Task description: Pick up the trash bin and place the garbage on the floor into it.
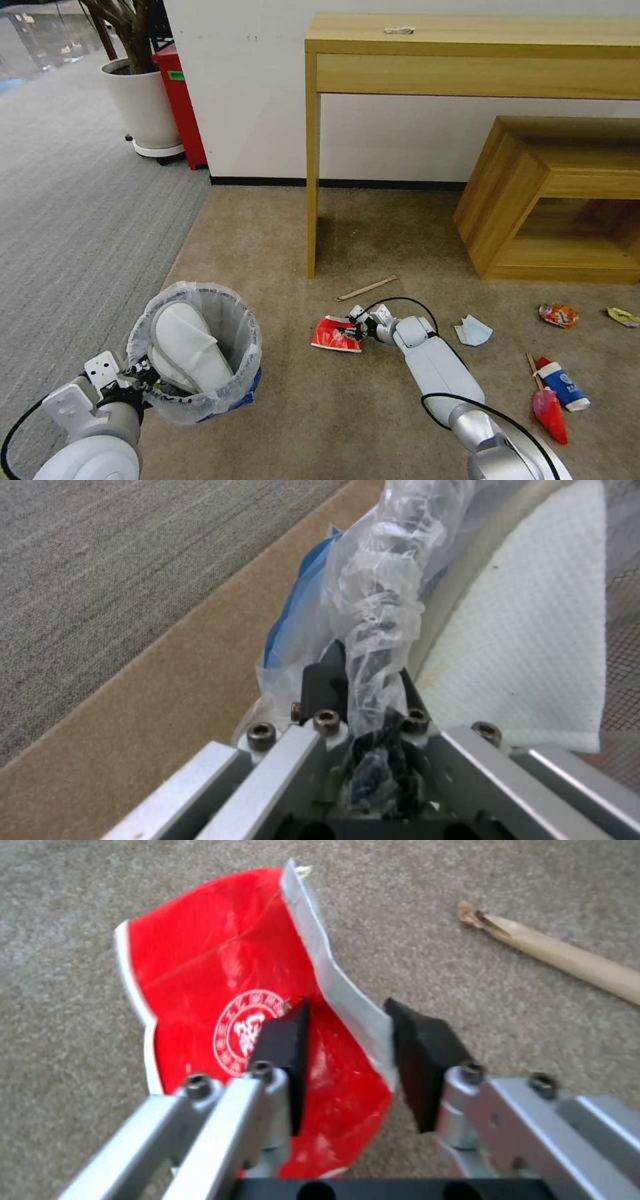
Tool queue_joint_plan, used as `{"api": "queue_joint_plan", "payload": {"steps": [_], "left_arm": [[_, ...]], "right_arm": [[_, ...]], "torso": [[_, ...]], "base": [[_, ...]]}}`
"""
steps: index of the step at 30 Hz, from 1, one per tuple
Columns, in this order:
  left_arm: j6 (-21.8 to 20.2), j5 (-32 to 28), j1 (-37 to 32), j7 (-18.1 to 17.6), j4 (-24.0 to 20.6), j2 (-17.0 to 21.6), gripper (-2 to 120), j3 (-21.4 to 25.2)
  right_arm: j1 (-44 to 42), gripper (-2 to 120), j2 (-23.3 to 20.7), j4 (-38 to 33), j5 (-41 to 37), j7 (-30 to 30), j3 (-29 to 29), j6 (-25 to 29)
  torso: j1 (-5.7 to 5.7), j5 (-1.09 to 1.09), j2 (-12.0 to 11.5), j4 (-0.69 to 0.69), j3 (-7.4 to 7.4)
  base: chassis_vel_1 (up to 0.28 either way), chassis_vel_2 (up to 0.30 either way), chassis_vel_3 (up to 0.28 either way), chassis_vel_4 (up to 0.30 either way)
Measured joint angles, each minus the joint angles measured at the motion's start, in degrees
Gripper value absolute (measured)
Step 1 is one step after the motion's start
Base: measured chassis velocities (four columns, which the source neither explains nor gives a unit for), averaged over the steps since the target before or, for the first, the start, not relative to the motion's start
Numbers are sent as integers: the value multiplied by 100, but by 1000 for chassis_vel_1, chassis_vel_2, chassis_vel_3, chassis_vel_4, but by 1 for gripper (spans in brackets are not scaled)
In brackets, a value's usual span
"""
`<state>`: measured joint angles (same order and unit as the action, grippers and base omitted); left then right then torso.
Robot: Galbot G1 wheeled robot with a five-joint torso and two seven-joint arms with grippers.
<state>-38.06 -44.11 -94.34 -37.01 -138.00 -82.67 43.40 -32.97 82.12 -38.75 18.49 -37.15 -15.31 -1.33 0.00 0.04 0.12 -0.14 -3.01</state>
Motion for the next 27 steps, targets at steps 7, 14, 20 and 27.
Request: {"api": "queue_joint_plan", "payload": {"steps": [7,14,20,27], "left_arm": [[0,-1,0,1,-13,0,1,-33],[-5,0,-35,1,-50,-4,1,-43],[-12,7,-68,-3,-90,-66,1,-119],[-13,10,-93,-5,-70,-106,1,-161]], "right_arm": [[-195,3,-160,-261,-143,102,90,64],[-480,0,-396,-938,-739,104,201,26],[-771,0,-590,-1522,-1179,-31,231,22],[-1221,0,-904,-2515,-2680,-667,197,901]], "torso": [[0,1,0,0,0],[0,1,0,0,0],[0,0,0,0,0],[0,2,0,-1,0]], "base": [[0,0,0,0],[0,0,0,0],[0,0,0,0],[0,0,0,0]]}}
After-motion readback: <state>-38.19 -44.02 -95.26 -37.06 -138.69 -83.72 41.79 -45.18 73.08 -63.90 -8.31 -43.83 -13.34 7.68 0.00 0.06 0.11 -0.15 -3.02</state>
